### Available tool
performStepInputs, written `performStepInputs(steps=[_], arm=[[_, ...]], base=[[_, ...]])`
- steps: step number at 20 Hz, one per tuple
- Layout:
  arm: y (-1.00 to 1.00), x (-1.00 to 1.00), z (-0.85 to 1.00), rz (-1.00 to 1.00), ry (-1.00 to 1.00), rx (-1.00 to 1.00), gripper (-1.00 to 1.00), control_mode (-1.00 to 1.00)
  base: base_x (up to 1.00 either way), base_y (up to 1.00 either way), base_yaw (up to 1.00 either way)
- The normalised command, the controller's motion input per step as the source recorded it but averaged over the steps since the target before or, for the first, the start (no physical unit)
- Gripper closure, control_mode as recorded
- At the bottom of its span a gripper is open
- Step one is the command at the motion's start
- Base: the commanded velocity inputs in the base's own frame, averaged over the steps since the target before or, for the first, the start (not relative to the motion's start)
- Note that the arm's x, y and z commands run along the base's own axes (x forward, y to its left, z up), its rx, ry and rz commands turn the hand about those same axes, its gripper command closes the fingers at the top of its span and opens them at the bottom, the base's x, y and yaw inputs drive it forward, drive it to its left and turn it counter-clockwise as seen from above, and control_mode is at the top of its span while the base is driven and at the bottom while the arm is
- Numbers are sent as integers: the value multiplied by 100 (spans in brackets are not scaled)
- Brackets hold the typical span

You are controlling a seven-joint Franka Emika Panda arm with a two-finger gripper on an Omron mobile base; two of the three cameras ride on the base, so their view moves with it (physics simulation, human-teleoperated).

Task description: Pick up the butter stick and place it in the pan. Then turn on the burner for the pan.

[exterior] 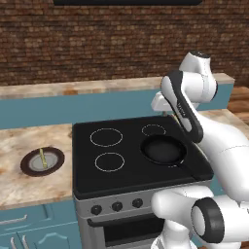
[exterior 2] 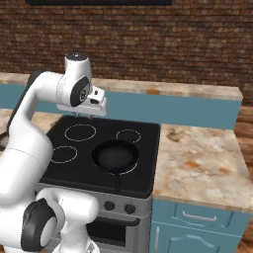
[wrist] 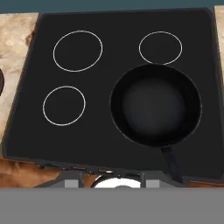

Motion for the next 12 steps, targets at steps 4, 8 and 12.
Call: performStepInputs(steps=[4, 8, 12], arm=[[0, 1, 0, 0, 0, 0, -100, 100], [0, 0, 0, 0, 0, 0, -100, 100], [0, 0, 0, 0, 0, 0, -100, 100]], base=[[9, 23, -3], [18, 71, -8], [21, 62, 0]])
